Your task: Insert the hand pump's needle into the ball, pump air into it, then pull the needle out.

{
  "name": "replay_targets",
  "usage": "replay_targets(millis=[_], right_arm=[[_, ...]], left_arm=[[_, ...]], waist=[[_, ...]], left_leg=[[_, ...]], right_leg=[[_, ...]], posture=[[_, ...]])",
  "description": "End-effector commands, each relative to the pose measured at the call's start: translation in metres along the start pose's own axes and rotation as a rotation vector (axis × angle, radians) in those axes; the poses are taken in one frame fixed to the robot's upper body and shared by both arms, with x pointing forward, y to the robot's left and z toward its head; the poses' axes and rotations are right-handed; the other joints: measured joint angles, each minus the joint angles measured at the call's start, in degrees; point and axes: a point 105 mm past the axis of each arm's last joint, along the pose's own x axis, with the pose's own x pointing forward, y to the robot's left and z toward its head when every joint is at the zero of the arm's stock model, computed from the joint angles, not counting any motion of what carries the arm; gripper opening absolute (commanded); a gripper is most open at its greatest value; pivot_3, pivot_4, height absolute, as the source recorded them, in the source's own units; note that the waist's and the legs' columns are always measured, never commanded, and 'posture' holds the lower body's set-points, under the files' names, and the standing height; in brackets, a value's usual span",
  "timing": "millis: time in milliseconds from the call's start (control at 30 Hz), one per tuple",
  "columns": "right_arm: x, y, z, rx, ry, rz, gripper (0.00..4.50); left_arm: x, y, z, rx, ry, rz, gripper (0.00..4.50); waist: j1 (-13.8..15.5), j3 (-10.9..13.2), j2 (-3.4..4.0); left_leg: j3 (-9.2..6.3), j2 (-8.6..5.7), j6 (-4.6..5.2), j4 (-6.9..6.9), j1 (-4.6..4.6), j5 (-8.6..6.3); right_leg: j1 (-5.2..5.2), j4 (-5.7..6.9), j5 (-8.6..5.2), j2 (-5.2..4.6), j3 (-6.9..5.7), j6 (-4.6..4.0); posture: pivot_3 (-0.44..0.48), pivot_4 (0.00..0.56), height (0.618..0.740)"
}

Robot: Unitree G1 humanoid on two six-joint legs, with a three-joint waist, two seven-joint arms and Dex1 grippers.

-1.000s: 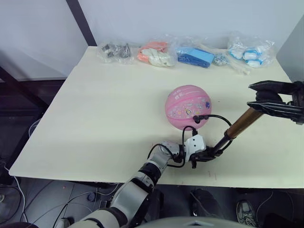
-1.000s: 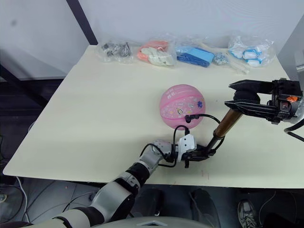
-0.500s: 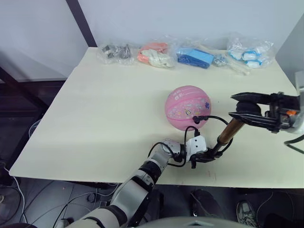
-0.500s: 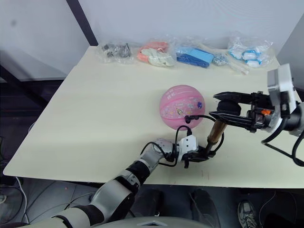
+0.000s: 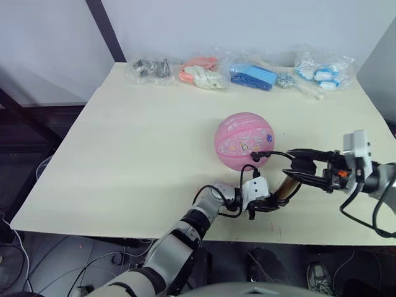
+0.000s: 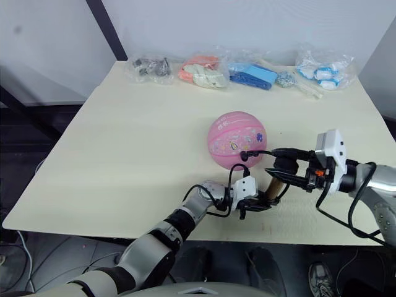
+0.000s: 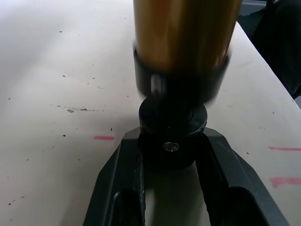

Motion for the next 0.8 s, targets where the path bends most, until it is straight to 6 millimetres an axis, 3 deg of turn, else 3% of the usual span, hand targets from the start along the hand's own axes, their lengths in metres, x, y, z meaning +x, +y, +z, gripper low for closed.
replay_targets(millis=[33, 200, 600, 800], right_arm=[[0.003, 0.006, -0.018, 0.042, 0.053, 0.012, 2.02], [-0.004, 0.002, 0.009, -0.002, -0.011, 0.016, 2.02], [-0.036, 0.001, 0.1, -0.054, -0.099, 0.054, 2.02], [-0.047, -0.001, 0.134, -0.117, -0.107, 0.047, 2.02]], left_arm=[[-0.001, -0.011, -0.025, -0.066, 0.091, -0.028, 1.07], [-0.002, -0.011, -0.026, -0.068, 0.095, -0.027, 1.07], [-0.001, -0.012, -0.029, -0.071, 0.107, -0.023, 1.07], [-0.002, -0.012, -0.03, -0.067, 0.108, -0.024, 1.07]], waist=[[0.0, 0.0, 0.01], [0.0, 0.0, 0.0], [0.1, 0.1, 0.11], [0.1, 0.2, 0.15]], left_leg=[[0.0, 0.0, 0.0, 0.0, 0.02, 0.0], [-0.01, 0.0, 0.0, 0.0, 0.02, 0.0], [-0.05, 0.01, 0.0, 0.0, -0.18, 0.0], [-0.06, 0.01, 0.01, 0.02, -0.19, 0.0]], right_leg=[[0.01, 0.0, 0.0, 0.0, 0.0, 0.0], [0.02, 0.0, 0.0, 0.01, 0.0, 0.0], [-0.12, -0.01, 0.0, -0.04, -0.03, -0.01], [-0.12, -0.02, 0.01, -0.06, -0.05, -0.01]], posture=[[0.0, 0.15, 0.736], [0.0, 0.15, 0.736], [0.0, 0.15, 0.736], [0.0, 0.15, 0.736]])
